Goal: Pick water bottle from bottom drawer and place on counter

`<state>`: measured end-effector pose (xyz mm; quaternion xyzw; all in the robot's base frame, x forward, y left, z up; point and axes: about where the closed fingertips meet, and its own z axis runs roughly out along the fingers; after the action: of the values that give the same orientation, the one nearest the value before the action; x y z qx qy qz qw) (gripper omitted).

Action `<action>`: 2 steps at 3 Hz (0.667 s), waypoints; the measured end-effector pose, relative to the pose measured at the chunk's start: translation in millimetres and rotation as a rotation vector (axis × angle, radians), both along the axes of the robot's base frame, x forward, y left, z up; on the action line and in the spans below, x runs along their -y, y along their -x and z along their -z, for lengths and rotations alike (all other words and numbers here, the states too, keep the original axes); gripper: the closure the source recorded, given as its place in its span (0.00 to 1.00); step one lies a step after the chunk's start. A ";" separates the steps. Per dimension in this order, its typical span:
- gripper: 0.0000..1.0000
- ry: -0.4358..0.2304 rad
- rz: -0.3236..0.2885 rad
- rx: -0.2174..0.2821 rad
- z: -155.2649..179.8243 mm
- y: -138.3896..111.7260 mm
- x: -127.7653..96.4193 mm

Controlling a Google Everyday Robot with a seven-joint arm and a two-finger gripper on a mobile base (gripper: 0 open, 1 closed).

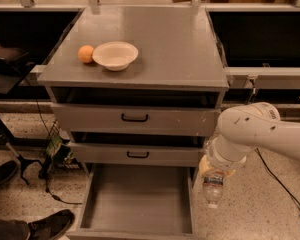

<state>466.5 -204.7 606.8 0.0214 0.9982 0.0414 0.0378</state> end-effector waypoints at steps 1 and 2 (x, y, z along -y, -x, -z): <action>1.00 0.000 0.000 0.000 0.0 0.0 -0.1; 1.00 -0.021 -0.016 0.007 -2.0 -0.2 -3.6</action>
Offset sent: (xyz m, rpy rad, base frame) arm 0.0018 0.0075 0.0053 0.0481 -0.0183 0.0338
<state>466.7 -201.1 608.8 0.0136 0.9977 0.0523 0.0409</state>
